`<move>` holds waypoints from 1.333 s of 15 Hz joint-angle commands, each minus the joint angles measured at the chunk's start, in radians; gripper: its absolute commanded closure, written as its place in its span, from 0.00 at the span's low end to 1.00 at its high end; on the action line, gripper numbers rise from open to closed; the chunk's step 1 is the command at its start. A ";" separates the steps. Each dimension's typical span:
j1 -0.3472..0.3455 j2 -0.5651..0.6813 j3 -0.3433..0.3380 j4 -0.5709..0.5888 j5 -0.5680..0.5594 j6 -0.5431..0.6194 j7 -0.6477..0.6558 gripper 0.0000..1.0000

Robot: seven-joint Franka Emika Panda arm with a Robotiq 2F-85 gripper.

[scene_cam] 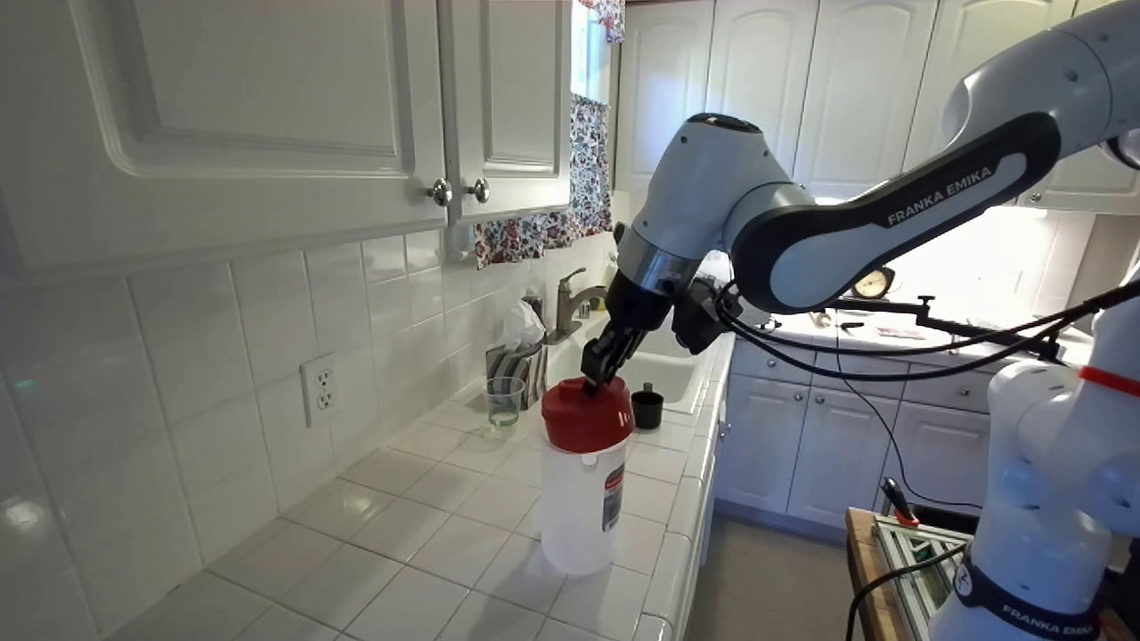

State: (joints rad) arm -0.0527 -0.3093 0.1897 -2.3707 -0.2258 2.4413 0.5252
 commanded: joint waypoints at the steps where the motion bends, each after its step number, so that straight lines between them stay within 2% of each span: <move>1: -0.013 0.028 0.017 0.024 -0.035 0.018 0.055 0.92; 13: -0.024 0.023 0.029 0.018 -0.151 0.044 0.161 0.92; 20: -0.048 0.022 0.058 0.016 -0.303 0.059 0.283 0.92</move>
State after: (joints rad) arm -0.0795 -0.2992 0.2257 -2.3707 -0.4644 2.4992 0.7503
